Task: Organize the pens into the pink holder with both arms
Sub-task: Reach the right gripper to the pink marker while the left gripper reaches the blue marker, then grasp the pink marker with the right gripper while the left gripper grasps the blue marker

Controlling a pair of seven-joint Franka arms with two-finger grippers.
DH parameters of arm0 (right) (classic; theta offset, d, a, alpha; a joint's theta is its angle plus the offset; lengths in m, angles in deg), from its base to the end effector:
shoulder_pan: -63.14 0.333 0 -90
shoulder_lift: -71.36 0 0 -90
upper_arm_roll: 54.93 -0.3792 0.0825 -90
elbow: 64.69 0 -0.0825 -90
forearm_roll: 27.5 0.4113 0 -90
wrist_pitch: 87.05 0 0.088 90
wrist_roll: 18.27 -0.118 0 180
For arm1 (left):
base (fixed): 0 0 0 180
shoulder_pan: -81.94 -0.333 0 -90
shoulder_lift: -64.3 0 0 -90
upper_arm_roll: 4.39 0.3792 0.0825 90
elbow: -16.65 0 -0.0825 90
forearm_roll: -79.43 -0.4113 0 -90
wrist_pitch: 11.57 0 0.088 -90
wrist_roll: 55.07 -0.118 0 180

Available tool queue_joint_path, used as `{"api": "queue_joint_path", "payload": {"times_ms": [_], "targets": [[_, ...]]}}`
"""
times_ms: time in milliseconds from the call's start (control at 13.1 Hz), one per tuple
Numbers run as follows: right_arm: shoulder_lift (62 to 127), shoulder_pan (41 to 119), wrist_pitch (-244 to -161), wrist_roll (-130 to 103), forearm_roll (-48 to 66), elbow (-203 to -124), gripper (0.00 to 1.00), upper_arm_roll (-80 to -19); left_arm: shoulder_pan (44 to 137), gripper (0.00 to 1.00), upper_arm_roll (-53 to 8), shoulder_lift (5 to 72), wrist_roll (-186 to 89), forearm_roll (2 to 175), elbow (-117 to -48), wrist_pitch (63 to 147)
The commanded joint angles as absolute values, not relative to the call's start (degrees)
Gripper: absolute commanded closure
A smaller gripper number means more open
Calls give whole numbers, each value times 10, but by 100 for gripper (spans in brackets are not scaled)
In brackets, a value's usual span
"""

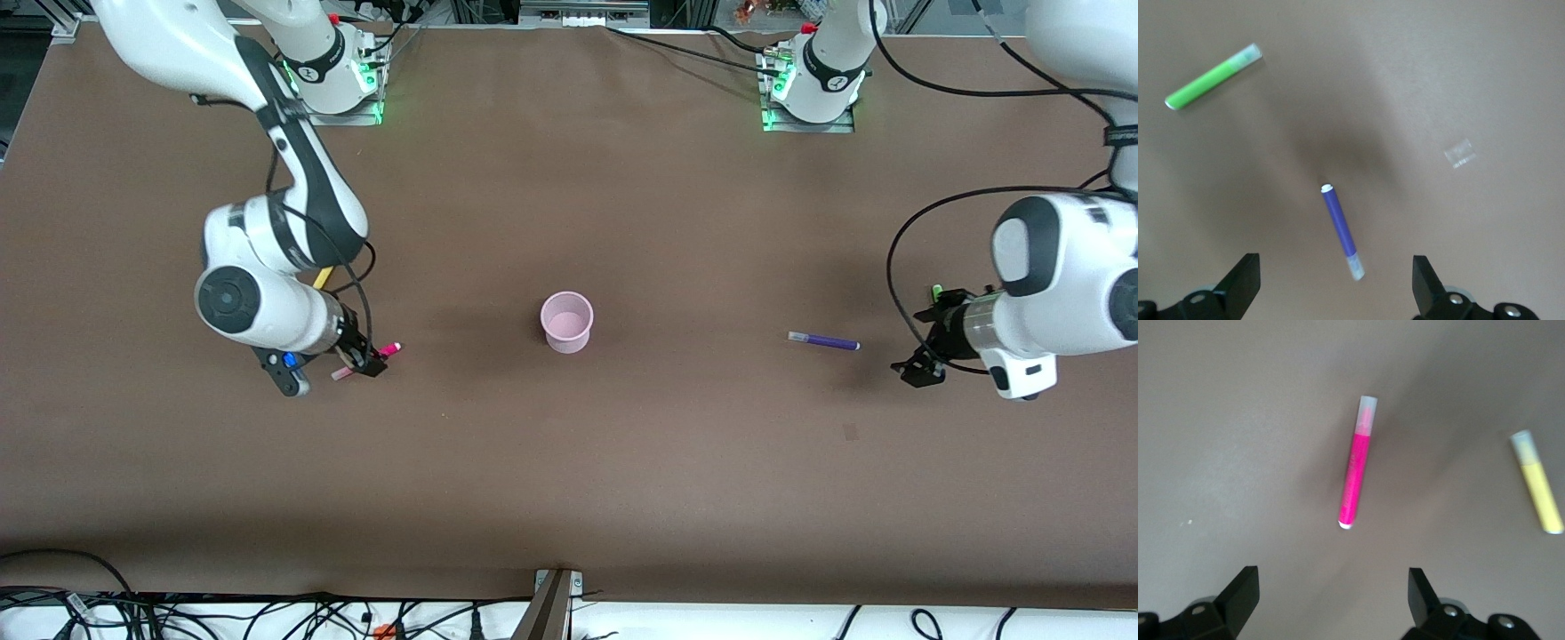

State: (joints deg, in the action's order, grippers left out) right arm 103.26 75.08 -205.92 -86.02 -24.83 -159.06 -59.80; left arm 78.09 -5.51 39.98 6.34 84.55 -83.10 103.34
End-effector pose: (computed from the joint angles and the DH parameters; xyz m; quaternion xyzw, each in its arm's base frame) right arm 0.6936 0.2040 0.3076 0.8925 -0.4445 -0.0757 0.0115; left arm 0.6860 0.0278 0.3523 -0.8317 -0.5477 0.0906 0.0016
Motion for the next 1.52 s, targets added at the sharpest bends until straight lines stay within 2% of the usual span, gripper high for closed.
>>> {"api": "queue_joint_path", "payload": {"times_ms": [0,228,533,609,761,913,1065,1141,1293,1446], "targets": [[1064,752,-2097,-876,-240,-1586,5,-597,796,0,-58,389,144,852,-880,1113],[1087,746,-2102,-870,-236,-1593,7,-597,805,0,-58,357,182,850,-898,1175],[1077,745,-2120,-867,-235,-1642,13,-597,816,0,-58,357,181,837,-950,1217],[1079,744,-2136,-867,-235,-1650,14,-597,817,0,-58,360,181,830,-975,1256],[1084,742,-2146,-867,-235,-1652,31,-598,818,9,-59,365,179,830,-1011,1298],[1087,739,-2148,-858,-211,-1645,39,-597,820,12,-59,364,179,830,-1022,1323],[1092,738,-2155,-819,-185,-1644,59,-597,823,29,-59,359,178,830,-1024,1333],[1094,738,-2156,-808,-178,-1646,65,-597,823,38,-59,358,176,830,-1024,1334],[1099,738,-2157,-807,-177,-1645,69,-597,824,54,-59,358,175,830,-1024,1334],[1103,738,-2167,-806,-177,-1646,68,-597,826,77,-59,358,174,830,-1025,1333]]}}
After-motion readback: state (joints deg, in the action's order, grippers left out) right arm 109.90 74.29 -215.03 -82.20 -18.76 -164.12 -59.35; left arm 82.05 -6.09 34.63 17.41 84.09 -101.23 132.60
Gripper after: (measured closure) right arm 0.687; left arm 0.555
